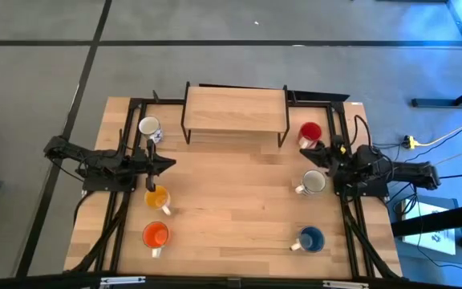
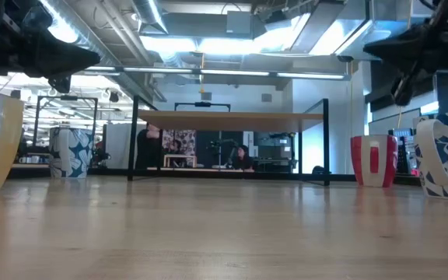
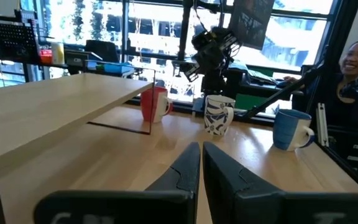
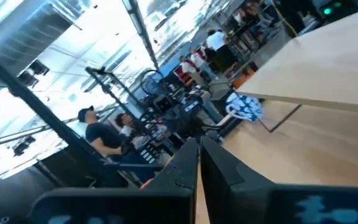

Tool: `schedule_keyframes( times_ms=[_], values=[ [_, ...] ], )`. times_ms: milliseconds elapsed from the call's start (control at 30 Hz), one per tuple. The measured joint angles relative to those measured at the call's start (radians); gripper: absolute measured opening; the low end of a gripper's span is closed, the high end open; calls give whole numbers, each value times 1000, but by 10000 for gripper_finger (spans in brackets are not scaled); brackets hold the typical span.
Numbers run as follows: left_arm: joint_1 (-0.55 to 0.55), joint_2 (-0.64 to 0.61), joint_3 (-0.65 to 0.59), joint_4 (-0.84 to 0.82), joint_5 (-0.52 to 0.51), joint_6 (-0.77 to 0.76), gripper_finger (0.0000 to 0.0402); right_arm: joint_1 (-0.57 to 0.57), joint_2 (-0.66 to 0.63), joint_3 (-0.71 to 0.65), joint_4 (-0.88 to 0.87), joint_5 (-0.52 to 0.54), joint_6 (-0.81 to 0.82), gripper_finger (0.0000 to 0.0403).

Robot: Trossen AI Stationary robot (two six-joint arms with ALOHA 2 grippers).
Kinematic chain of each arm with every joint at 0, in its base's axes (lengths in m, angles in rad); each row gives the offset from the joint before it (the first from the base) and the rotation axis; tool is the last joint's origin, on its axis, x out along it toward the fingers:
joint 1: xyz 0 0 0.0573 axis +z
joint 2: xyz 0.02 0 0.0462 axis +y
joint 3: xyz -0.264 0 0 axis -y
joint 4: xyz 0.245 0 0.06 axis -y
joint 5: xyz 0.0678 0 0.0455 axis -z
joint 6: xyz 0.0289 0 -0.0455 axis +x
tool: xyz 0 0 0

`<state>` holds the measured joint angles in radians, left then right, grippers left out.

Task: Place coffee mugs
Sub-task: Put the blue patterned mug on the shelf

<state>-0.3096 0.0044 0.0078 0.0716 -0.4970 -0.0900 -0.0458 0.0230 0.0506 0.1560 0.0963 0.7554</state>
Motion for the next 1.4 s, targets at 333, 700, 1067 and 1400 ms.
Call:
schedule_keyframes(
  times_ms=[333, 700, 1067, 1400],
  values=[
    [0, 0, 0, 53, -27, 1, 14, 0, 265, 346, -383, -55, -5, 3],
    [0, 0, 0, 111, -128, -219, 14, 1, 588, 767, -874, -162, -38, 1],
    [0, 0, 0, 93, -194, -214, 14, 1, 875, 940, -1139, -279, -29, 0],
    [0, 0, 0, 72, -194, -214, 14, 175, 1031, 953, -1292, -282, 98, 0]
  ],
)
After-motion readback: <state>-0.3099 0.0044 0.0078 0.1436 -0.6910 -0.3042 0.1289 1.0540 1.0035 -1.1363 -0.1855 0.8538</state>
